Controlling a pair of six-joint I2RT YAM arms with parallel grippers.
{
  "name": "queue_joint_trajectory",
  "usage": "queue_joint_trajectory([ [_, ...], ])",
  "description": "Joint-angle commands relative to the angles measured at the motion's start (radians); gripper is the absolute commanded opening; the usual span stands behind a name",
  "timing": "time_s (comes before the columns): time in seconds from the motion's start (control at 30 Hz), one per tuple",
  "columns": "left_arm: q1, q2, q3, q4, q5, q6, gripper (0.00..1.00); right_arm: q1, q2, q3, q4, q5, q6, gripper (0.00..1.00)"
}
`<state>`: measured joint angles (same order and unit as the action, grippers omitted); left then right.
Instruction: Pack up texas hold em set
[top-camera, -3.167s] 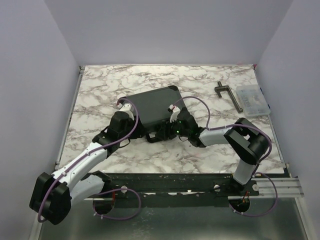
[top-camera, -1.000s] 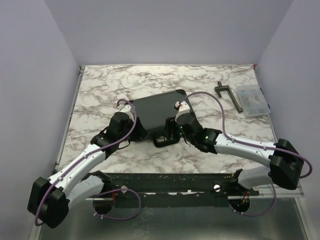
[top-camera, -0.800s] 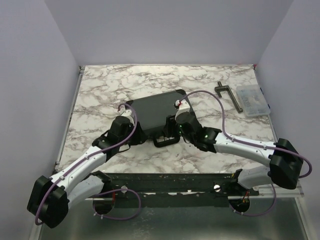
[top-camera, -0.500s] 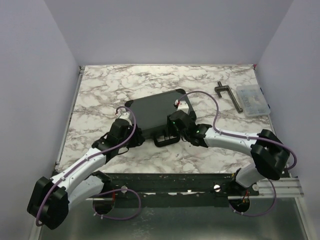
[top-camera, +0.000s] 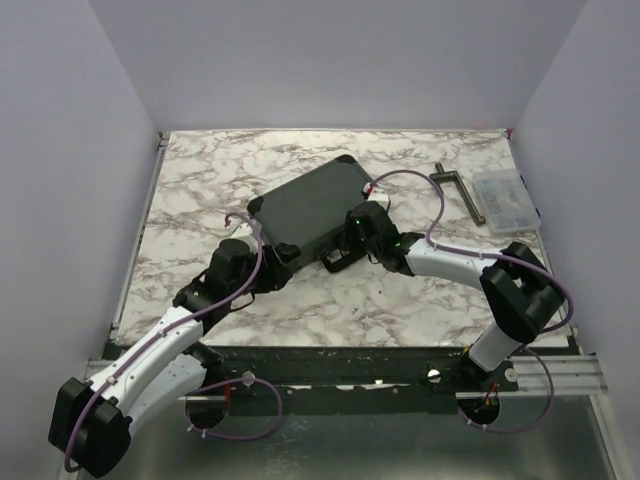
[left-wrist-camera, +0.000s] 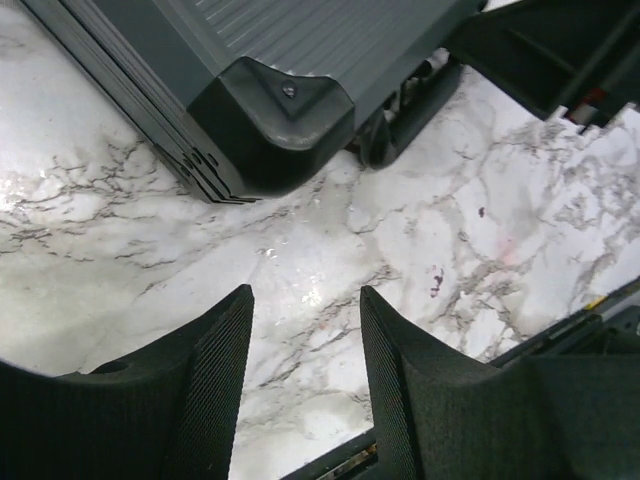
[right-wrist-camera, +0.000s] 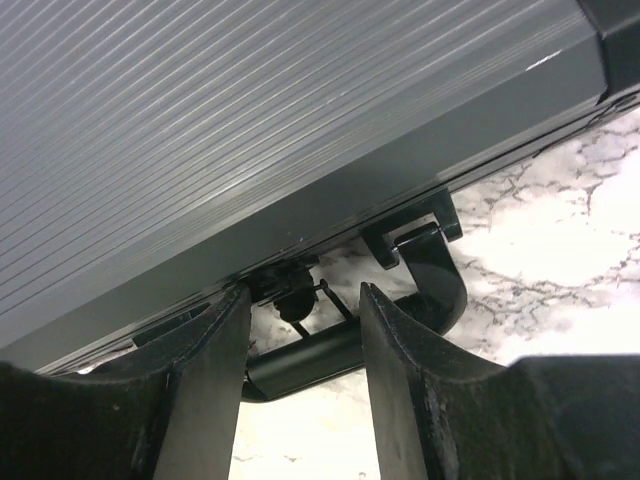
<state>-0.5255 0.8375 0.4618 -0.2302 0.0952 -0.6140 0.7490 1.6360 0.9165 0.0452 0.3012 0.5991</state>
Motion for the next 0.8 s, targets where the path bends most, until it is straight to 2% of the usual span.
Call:
queue_joint_trajectory([
  [0.0, -0.002, -0.065, 0.036, -0.037, 0.069, 0.002, 0.49, -0.018, 0.043, 0.034, -0.019, 0.002, -0.081, 0.50],
  [0.2, -0.002, -0.139, 0.097, -0.136, 0.062, 0.049, 0.53, -0.018, -0.049, 0.053, -0.067, -0.039, -0.130, 0.64],
  [0.47, -0.002, -0.210, 0.252, -0.305, 0.077, 0.119, 0.58, -0.018, -0.208, 0.083, -0.170, -0.060, -0.195, 0.69],
  [0.57, -0.002, -0.236, 0.302, -0.359, 0.049, 0.181, 0.60, -0.017, -0.285, 0.051, -0.119, -0.110, -0.221, 0.73],
  [0.63, -0.002, -0.253, 0.316, -0.375, 0.039, 0.233, 0.62, -0.018, -0.337, 0.025, -0.080, -0.128, -0.206, 0.79],
  [0.7, -0.003, -0.278, 0.313, -0.379, 0.031, 0.271, 0.67, -0.017, -0.382, -0.001, -0.055, -0.148, -0.198, 0.89],
  [0.77, -0.002, -0.303, 0.301, -0.377, 0.017, 0.289, 0.76, -0.017, -0.421, -0.033, 0.013, -0.162, -0.199, 0.91],
])
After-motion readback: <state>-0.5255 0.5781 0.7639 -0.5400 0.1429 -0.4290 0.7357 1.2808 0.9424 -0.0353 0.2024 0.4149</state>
